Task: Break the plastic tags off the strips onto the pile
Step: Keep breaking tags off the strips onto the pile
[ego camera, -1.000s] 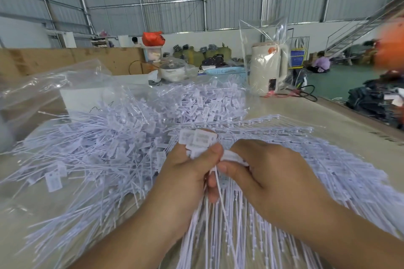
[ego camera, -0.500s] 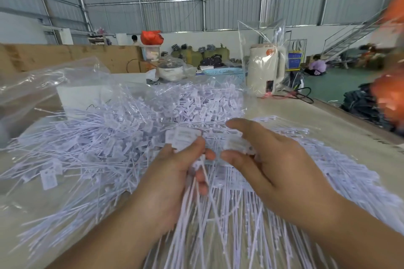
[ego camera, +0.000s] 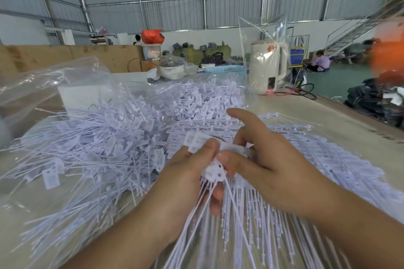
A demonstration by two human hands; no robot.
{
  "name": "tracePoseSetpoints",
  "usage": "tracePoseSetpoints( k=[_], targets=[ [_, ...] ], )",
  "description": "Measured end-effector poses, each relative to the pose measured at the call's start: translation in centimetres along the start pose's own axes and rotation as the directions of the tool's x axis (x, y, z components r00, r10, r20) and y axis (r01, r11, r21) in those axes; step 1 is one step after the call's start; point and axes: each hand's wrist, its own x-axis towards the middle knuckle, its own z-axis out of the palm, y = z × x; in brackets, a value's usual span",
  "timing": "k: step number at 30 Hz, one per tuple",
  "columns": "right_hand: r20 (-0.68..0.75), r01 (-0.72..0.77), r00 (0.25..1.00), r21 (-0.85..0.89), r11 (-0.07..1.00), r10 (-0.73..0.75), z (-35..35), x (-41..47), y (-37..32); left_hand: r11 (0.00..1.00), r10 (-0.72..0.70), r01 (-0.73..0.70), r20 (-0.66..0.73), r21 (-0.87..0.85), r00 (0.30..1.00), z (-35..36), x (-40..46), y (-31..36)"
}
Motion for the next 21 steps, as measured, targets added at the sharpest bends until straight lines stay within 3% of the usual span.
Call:
tracePoseSetpoints(
  k=[4, 11, 15, 21],
  targets=[
    [-0.083, -0.066, 0.994, 0.06, 0.996, 0.071, -0.9, 0.2, 0.4, 1.0, 0.016, -0.015, -0.045, 0.017, 0.999, -0.3, 0.0, 0.2],
    [0.167, -0.029, 0.986, 0.135, 0.99, 0.007, 1.3, -0.3, -0.2, 0.997, 0.012, -0.008, -0.055, 0.082, 0.998, -0.3, -0.4, -0.4],
    [0.168, -0.005, 0.986, 0.032, 0.999, 0.0, 1.3, -0.2, -0.2, 0.994, 0.021, -0.019, -0.012, 0.109, 1.0, -0.7, -0.3, -0.5],
    [0.197, -0.045, 0.98, 0.063, 0.997, 0.031, 1.2, -0.3, -0.5, 0.999, -0.001, -0.002, 0.057, 0.047, 0.998, -0.5, -0.6, 0.3]
  ],
)
